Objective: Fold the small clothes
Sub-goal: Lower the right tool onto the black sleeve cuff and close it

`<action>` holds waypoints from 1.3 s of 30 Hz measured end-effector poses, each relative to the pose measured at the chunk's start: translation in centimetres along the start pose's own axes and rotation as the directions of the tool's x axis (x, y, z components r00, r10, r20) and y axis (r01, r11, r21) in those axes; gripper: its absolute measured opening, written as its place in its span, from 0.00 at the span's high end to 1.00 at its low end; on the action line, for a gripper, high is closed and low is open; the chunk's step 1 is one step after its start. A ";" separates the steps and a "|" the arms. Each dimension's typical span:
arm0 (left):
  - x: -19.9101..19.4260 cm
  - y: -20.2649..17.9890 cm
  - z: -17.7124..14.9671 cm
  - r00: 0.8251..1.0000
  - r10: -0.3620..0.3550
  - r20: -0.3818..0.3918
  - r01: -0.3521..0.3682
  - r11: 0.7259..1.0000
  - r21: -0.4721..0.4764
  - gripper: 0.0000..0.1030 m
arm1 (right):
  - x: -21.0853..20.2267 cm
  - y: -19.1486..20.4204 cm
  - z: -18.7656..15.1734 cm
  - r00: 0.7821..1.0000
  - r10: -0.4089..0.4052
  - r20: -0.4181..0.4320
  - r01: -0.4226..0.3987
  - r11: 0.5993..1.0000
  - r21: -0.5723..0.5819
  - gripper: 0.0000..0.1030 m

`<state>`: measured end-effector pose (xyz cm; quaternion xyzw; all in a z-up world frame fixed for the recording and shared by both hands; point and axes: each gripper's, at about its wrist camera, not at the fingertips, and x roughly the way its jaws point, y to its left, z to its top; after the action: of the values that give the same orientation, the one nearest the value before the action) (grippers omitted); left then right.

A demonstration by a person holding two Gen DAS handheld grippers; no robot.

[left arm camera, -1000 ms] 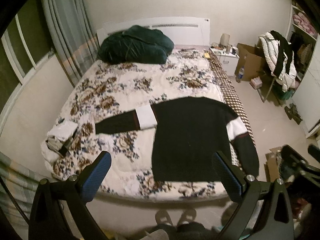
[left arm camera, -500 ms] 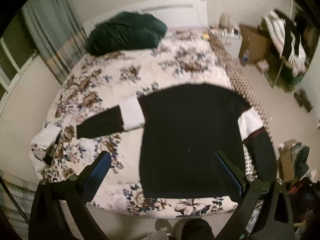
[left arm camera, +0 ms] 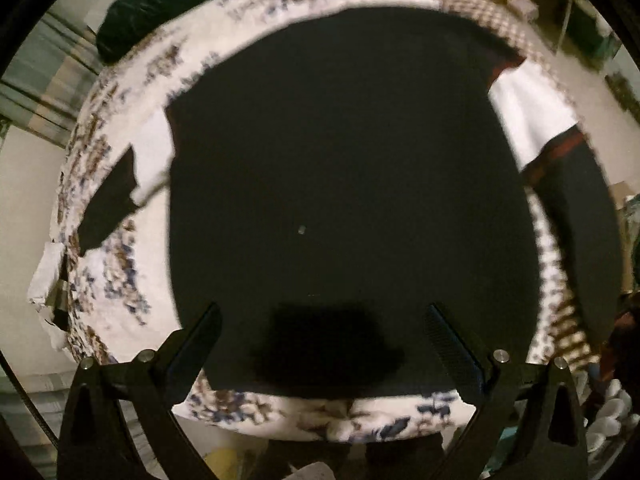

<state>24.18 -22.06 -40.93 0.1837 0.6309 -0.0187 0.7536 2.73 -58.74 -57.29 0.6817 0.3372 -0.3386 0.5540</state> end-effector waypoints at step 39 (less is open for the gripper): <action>8.1 2.3 6.2 0.992 -0.124 0.020 0.125 0.984 -0.124 0.00 | 0.1 13.3 4.2 0.900 0.093 0.427 -0.030 0.988 -0.153 0.86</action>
<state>32.29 -20.12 -47.28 0.0963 0.6366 -0.0274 0.7647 13.50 -64.97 -51.00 0.5586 0.2074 -0.4387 0.6727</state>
